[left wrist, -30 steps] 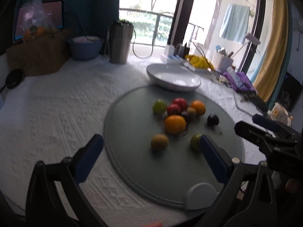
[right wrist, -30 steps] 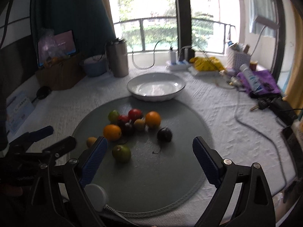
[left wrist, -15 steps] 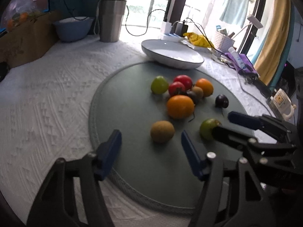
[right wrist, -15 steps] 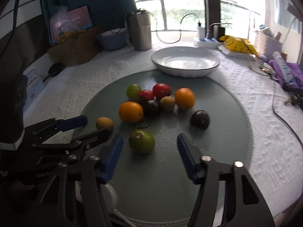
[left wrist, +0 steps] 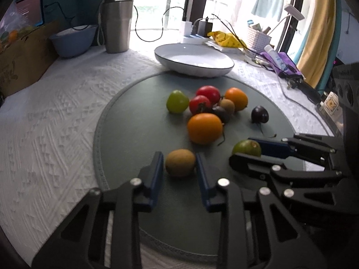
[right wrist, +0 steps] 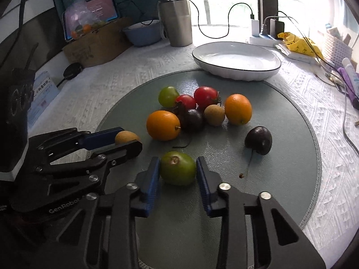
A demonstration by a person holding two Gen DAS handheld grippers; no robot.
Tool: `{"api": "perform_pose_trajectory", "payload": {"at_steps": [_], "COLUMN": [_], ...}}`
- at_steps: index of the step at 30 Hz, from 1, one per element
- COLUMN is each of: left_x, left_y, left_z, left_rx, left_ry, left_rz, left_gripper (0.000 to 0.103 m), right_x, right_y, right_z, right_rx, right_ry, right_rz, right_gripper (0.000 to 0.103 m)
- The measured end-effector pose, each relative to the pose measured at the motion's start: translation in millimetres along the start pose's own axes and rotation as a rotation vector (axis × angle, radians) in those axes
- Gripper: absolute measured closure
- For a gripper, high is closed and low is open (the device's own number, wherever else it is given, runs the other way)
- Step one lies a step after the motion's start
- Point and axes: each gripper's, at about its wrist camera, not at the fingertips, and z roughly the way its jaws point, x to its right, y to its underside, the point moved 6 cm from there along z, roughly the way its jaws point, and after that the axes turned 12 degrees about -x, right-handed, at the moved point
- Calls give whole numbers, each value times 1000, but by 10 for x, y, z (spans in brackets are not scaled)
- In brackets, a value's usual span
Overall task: Organize fruits
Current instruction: 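Close left gripper on the kiwi while right gripper closes on the green fruit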
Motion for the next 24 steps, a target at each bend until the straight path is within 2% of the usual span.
{"api": "perform_pose_trajectory", "payload": {"at_steps": [12,24], "left_x": [-7,-15], "left_y": [-148,-476], "left_z": [-70,-177], "left_rx": [21,70], "left_ry": [-20,-16], "left_rz": [-13,-1], "left_gripper": [75,75], "right_x": [62,204], "right_y": [-87,-409], "right_z": [-152,-318], "right_rx": [44,113], "right_ry": [6,30], "right_rz": [-9,-1], "right_gripper": [69,69]}}
